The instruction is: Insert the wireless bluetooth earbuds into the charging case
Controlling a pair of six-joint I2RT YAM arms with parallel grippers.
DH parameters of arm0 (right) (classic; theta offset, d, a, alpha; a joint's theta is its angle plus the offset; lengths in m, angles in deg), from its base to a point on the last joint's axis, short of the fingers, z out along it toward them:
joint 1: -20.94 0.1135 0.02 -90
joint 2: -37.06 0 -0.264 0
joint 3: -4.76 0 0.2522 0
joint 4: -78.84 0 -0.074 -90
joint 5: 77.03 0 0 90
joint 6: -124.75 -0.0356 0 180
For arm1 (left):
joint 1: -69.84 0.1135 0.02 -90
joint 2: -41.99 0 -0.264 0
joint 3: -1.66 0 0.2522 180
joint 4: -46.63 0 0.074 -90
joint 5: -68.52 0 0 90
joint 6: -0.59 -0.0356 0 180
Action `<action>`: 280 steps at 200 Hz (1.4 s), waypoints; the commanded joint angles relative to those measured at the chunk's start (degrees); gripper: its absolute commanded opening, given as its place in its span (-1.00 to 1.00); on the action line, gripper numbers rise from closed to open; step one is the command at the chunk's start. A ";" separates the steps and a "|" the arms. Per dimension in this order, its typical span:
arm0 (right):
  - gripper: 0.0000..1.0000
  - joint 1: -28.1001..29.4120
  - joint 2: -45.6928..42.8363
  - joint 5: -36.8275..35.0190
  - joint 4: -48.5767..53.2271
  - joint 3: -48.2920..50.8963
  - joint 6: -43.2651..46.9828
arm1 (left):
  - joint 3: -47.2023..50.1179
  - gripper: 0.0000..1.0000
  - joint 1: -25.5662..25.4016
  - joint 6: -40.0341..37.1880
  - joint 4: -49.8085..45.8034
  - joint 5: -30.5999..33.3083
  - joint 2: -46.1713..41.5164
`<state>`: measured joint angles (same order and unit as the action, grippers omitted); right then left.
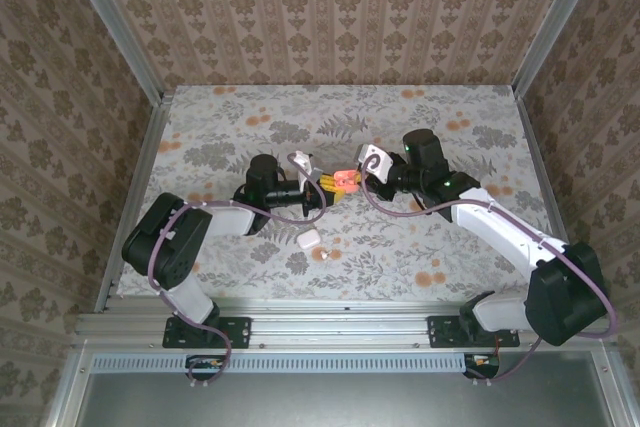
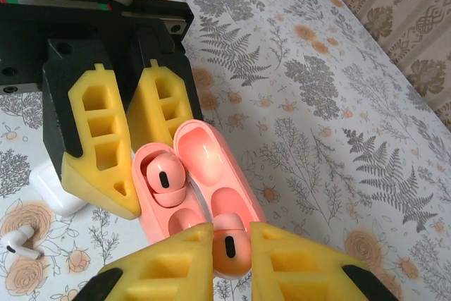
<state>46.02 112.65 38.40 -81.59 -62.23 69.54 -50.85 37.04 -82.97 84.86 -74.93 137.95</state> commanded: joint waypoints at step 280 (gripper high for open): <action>-0.60 1.02 2.81 4.49 13.83 -5.56 22.83 | -0.46 -0.80 0.01 -2.63 -2.06 -1.13 -3.69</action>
<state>46.61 114.56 40.19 -72.11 -66.62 89.56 -50.85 36.91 -83.81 81.47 -75.50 136.75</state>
